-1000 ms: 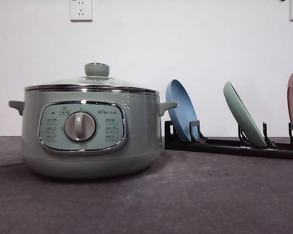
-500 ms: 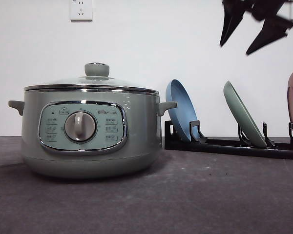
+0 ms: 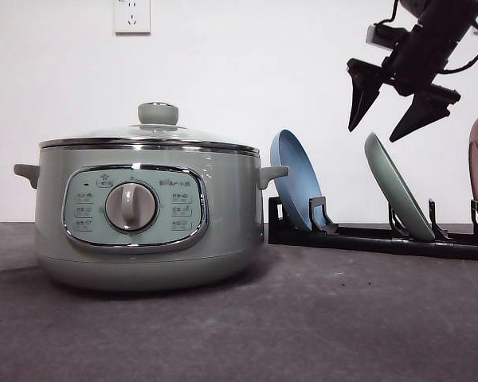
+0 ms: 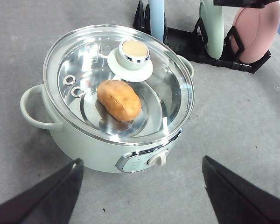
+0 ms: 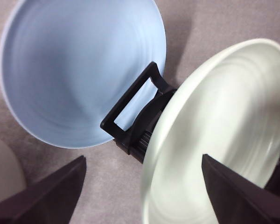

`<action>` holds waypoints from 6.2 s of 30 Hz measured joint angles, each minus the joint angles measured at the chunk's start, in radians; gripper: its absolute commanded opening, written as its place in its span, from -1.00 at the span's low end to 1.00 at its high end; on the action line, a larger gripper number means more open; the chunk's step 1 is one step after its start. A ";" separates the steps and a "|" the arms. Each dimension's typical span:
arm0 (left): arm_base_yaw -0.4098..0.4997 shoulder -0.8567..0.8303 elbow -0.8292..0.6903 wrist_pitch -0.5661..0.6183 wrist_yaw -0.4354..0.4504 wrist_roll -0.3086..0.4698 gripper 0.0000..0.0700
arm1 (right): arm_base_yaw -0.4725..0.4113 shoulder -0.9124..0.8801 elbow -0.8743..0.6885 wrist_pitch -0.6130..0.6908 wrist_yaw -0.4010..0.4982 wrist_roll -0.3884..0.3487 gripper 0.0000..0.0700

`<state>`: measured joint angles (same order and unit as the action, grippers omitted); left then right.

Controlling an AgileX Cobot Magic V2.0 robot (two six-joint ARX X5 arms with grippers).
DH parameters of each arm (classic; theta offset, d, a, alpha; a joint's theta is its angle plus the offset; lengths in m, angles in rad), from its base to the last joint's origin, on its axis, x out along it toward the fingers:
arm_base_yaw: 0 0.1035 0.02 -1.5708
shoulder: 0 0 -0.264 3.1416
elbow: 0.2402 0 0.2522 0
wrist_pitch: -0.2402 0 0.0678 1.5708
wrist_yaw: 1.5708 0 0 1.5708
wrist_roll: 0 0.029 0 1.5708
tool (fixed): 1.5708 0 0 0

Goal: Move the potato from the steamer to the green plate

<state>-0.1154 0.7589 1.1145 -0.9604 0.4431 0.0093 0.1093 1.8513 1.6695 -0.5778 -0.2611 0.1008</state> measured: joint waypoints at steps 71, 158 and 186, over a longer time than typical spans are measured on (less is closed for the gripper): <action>0.000 0.000 0.000 0.000 0.000 0.000 0.48 | 0.266 -0.366 0.168 -0.390 0.141 -0.164 -0.98; 0.000 0.000 0.000 0.002 0.000 0.000 0.48 | 0.963 -0.584 -0.546 -0.219 0.408 -0.009 -0.09; 0.000 0.000 0.000 0.001 0.000 0.000 0.47 | 0.465 -0.809 -0.498 -0.271 -0.185 -0.098 -0.09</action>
<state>-0.1154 0.7589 1.1145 -0.9596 0.4431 0.0093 0.5739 1.0424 1.1717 -0.8486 -0.4465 0.0031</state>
